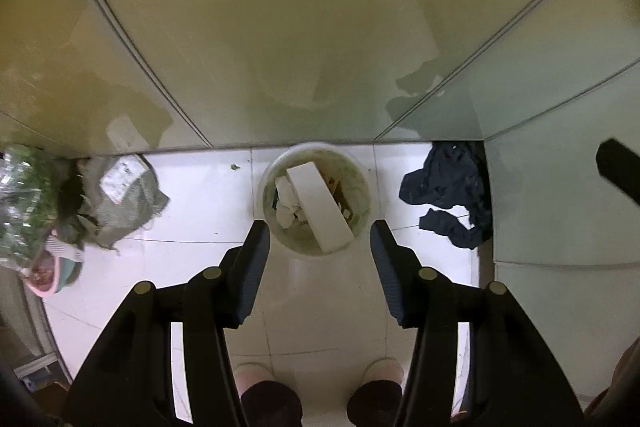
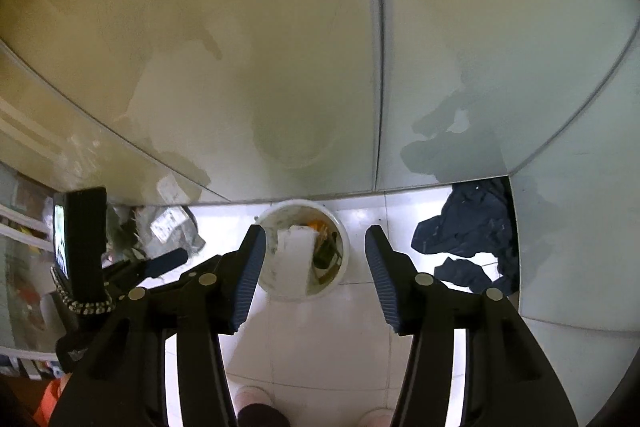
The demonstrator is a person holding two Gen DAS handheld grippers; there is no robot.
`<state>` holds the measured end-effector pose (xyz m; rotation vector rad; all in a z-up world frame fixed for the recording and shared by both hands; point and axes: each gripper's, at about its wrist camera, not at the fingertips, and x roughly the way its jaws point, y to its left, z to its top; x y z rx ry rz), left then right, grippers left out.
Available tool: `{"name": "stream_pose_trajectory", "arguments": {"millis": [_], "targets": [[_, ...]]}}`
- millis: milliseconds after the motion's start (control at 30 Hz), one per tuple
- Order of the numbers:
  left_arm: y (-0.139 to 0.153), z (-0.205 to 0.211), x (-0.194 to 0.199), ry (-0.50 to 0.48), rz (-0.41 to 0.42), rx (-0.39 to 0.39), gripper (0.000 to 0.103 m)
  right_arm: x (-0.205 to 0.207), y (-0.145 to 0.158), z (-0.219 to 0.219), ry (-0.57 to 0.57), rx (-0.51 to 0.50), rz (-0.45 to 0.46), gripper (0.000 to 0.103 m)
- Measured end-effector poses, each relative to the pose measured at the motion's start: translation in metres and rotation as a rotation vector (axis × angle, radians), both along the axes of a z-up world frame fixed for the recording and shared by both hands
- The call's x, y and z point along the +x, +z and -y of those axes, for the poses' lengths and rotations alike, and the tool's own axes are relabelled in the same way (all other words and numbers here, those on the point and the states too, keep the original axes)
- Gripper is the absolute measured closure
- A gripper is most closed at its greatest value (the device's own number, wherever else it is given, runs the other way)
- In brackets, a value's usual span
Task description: Collect trash
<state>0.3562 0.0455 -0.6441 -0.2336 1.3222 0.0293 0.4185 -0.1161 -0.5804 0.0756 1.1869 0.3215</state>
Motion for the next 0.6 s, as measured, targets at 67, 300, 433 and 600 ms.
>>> {"name": "stream_pose_trajectory", "arguments": {"millis": [67,300,433,600], "targets": [[0.047,0.004,-0.009,0.006,0.034,0.007,0.052,-0.002,0.024,0.005,-0.005,0.014,0.014,0.055],[0.245,0.026,-0.054,0.033,0.227,0.056,0.052,-0.024,0.168,0.029,0.022,0.055,0.14,0.055],[0.356,0.04,-0.091,0.047,0.369,0.071,0.052,-0.054,0.28,0.049,0.059,0.08,0.27,0.055],[0.49,0.059,-0.16,0.049,0.598,0.07,0.046,-0.1,0.389,0.071,0.098,0.125,0.419,0.055]]}}
